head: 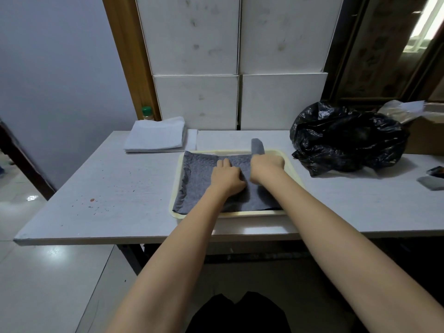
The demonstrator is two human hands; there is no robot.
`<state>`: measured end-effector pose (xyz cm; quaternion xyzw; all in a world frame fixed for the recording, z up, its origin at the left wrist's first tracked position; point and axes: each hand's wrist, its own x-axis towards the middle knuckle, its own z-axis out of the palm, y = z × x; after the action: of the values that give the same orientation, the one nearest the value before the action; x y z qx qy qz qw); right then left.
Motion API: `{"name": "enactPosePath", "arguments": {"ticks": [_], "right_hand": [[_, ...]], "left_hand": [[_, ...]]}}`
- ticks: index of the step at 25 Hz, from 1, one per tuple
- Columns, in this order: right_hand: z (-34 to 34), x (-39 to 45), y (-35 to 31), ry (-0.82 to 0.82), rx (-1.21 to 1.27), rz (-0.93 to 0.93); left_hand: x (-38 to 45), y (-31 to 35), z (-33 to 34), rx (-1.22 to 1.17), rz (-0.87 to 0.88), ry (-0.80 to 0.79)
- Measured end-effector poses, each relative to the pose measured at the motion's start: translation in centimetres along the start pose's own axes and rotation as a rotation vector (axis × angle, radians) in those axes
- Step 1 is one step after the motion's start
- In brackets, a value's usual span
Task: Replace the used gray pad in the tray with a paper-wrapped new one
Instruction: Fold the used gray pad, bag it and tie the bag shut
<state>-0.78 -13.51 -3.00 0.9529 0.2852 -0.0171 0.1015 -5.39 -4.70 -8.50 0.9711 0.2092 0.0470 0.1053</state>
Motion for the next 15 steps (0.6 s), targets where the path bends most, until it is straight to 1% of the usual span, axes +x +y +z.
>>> {"name": "enactPosePath", "arguments": {"ticks": [2,4,6,7,8,9,11,12,14,15], "right_hand": [[0.0,-0.3,-0.8,-0.068,0.025,-0.029],[0.0,-0.5,-0.7,-0.044,0.127,-0.006],[0.1,-1.0,0.0,0.013,0.205,-0.036],[0.1,-1.4,0.5,0.016,0.215,-0.071],[0.0,-2.0,0.9,-0.008,0.221,-0.109],[0.0,-2.5,1.3,-0.056,0.227,-0.142],[0.4,-3.3,1.8,-0.108,0.212,-0.177],[0.6,-3.8,2.2,-0.076,0.195,-0.166],[1.1,-4.8,3.2,0.081,0.213,-0.077],[1.4,-5.3,3.8,0.158,0.262,-0.017]], "left_hand": [[0.6,0.2,-0.1,-0.269,0.017,-0.015],[0.5,1.1,-0.6,-0.678,-0.006,-0.037],[0.6,2.1,-1.2,-1.058,-0.098,-0.078],[0.8,2.4,-1.3,-1.165,-0.167,-0.085],[1.1,2.6,-1.3,-1.219,-0.229,-0.085],[1.4,2.8,-1.3,-1.223,-0.265,-0.077],[2.3,2.8,-0.9,-1.151,-0.279,-0.047],[2.8,2.7,-0.7,-1.115,-0.294,-0.036],[3.3,2.5,-0.4,-1.119,-0.358,-0.012],[3.3,2.3,-0.3,-1.117,-0.392,-0.005]]}}
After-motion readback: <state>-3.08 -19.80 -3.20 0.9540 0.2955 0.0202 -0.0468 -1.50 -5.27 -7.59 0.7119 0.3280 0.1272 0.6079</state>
